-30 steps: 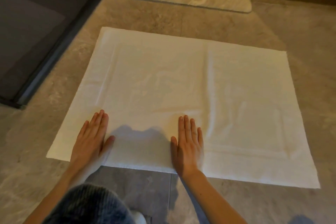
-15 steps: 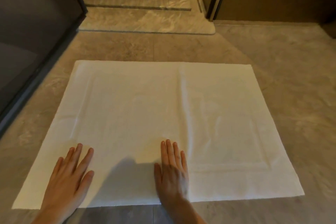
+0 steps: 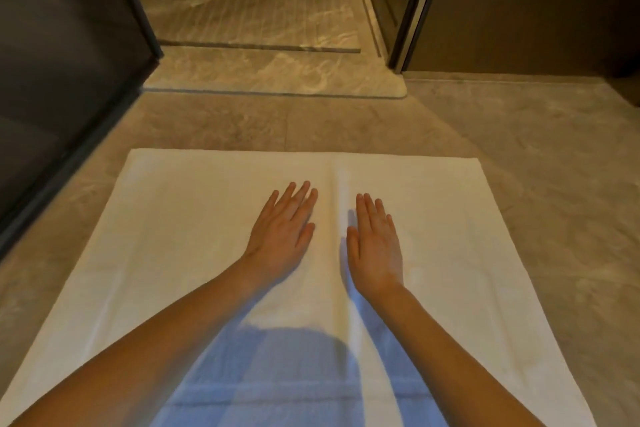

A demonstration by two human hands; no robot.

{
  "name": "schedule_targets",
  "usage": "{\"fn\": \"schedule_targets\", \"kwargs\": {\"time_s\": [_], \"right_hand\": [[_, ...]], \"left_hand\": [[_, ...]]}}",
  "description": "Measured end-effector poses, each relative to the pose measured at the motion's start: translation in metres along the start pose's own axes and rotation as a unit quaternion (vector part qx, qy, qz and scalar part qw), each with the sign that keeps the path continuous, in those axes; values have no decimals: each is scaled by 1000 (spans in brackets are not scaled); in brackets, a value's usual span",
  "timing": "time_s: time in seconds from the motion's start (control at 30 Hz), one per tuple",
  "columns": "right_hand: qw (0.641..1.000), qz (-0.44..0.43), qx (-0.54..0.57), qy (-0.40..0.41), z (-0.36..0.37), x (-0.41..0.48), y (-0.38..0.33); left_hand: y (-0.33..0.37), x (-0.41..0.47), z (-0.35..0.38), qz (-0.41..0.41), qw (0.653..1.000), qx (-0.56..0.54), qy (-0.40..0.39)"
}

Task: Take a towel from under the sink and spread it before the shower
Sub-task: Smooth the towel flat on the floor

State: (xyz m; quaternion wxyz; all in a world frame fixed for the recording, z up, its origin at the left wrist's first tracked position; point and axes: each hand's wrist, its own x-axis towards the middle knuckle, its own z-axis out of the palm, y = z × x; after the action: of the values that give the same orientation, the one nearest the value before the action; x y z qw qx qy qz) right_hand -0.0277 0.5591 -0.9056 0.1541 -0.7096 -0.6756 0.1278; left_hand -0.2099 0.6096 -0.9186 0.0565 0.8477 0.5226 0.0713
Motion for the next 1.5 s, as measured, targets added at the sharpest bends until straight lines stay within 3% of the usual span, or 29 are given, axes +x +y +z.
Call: {"fn": "schedule_targets", "kwargs": {"time_s": [0.2, 0.33, 0.4, 0.47, 0.57, 0.7, 1.5], "right_hand": [[998, -27, 63, 2, 26, 51, -27], [972, 24, 233, -20, 46, 81, -52], [964, 47, 261, -28, 55, 92, -57], [970, 45, 237, -27, 59, 99, -52], [996, -24, 86, -28, 64, 101, -35], [997, -60, -24, -40, 67, 98, -21], [994, 66, -84, 0, -4, 87, 151]], "left_hand": [[-19, 58, 32, -43, 998, 2, -45], [-26, 63, 43, -41, 998, 25, -51], [-27, 63, 46, -33, 998, 39, -48], [-29, 64, 46, -33, 998, 30, -43], [-28, 64, 47, -24, 999, 29, -32], [-31, 63, 50, -26, 1000, 15, -7], [-31, 64, 51, -40, 999, -27, -18]]}}
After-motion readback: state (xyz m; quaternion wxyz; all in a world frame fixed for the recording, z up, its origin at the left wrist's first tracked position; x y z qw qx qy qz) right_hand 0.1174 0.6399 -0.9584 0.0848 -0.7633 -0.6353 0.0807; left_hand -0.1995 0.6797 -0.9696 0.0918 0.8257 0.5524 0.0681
